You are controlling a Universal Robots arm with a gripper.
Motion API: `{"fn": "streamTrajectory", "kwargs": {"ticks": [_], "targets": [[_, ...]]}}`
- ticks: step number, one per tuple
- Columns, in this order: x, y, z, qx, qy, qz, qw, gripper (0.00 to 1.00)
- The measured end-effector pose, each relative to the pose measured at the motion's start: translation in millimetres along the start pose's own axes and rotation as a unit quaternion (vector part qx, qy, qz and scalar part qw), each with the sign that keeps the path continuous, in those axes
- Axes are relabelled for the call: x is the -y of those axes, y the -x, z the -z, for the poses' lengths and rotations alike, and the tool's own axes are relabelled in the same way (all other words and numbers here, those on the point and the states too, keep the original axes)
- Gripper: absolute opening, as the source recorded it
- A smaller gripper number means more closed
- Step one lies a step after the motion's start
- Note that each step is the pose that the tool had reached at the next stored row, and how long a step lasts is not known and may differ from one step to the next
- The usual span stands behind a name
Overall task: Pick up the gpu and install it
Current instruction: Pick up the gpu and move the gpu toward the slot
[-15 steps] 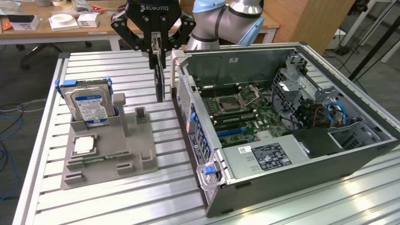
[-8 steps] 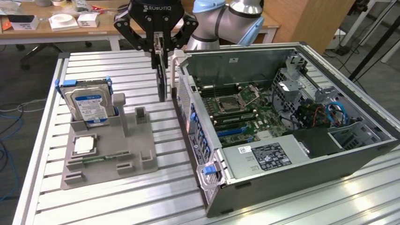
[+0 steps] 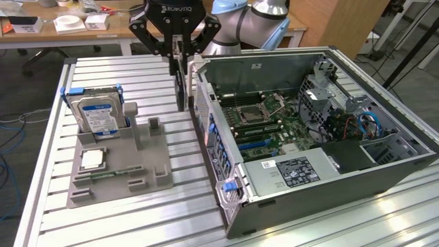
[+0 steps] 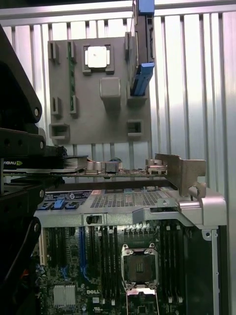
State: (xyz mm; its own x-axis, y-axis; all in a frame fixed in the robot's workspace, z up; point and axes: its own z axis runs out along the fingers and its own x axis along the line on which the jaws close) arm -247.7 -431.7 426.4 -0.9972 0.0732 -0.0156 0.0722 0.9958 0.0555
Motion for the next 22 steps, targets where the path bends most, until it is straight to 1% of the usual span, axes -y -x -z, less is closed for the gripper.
{"fn": "streamTrajectory", "kwargs": {"ticks": [22], "targets": [[-1.1,15.5,-0.3,0.0,0.0,0.0,1.0,0.26]]}}
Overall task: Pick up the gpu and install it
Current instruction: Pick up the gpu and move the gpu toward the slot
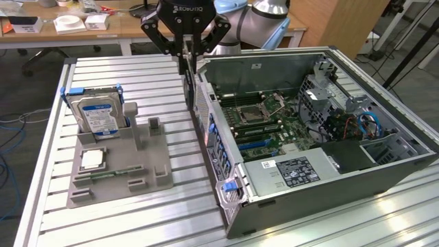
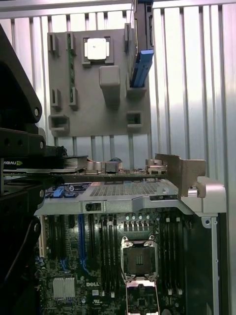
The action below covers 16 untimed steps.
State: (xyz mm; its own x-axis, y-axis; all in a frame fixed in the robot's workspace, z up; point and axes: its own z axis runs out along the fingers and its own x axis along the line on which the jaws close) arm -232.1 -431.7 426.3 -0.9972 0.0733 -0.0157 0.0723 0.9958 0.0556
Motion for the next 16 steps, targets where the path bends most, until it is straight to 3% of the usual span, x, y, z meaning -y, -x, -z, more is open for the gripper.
{"fn": "streamTrajectory", "kwargs": {"ticks": [16], "targets": [[-0.8,10.8,-0.2,0.0,0.0,0.0,1.0,0.26]]}}
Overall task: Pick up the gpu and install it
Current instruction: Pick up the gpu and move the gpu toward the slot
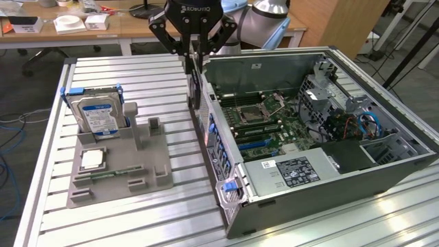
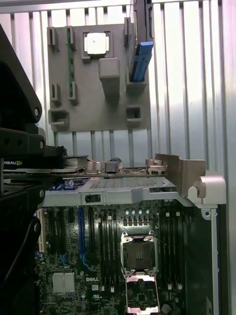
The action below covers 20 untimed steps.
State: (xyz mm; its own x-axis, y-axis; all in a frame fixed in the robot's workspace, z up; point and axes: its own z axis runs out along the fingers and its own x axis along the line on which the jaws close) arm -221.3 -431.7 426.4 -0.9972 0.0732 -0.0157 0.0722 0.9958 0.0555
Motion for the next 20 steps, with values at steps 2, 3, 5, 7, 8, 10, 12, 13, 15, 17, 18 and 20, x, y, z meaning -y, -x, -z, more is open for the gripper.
{"fn": "streamTrajectory", "kwargs": {"ticks": [2,3,5,7,8,10,12,13,15,17,18,20], "targets": [[-0.1,1.4,0.0,0.0,0.0,0.0,1.0,0.26],[-0.2,2.0,0.0,0.0,0.0,0.0,1.0,0.26],[-0.3,3.3,-0.1,0.0,0.0,0.0,1.0,0.26],[-0.3,4.6,-0.1,0.0,0.0,0.0,1.0,0.26],[-0.4,5.3,-0.1,0.0,0.0,0.0,1.0,0.26],[-0.5,6.6,-0.1,0.0,0.0,0.0,1.0,0.26],[-0.6,7.9,-0.1,0.0,0.0,0.0,1.0,0.26],[-0.6,8.4,-0.2,0.0,0.0,0.0,1.0,0.26],[-0.7,9.5,-0.2,0.0,0.0,0.0,1.0,0.26],[-0.8,10.6,-0.2,0.0,0.0,0.0,1.0,0.26],[-0.8,11.1,-0.2,0.0,0.0,0.0,1.0,0.26],[-0.9,12.1,-0.2,0.0,0.0,0.0,1.0,0.26]]}}
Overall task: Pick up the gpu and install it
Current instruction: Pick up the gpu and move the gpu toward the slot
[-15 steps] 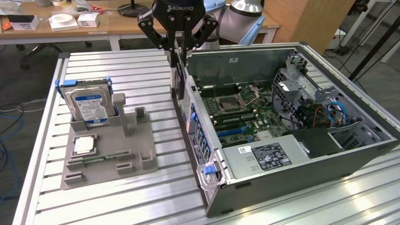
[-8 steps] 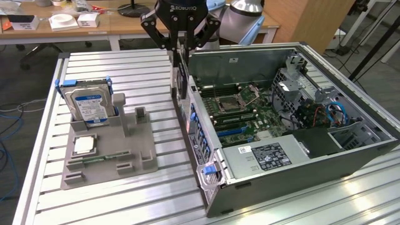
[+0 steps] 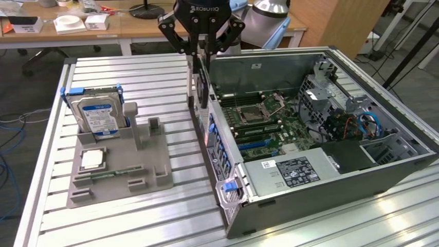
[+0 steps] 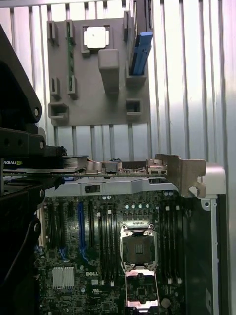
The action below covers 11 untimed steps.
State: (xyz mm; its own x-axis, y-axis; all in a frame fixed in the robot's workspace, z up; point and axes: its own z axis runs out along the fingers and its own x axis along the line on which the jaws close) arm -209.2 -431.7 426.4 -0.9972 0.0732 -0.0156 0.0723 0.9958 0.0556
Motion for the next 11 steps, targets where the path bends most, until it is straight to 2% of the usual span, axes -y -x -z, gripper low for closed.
{"fn": "streamTrajectory", "kwargs": {"ticks": [11], "targets": [[-0.5,6.5,-0.1,0.0,0.0,0.0,1.0,0.26]]}}
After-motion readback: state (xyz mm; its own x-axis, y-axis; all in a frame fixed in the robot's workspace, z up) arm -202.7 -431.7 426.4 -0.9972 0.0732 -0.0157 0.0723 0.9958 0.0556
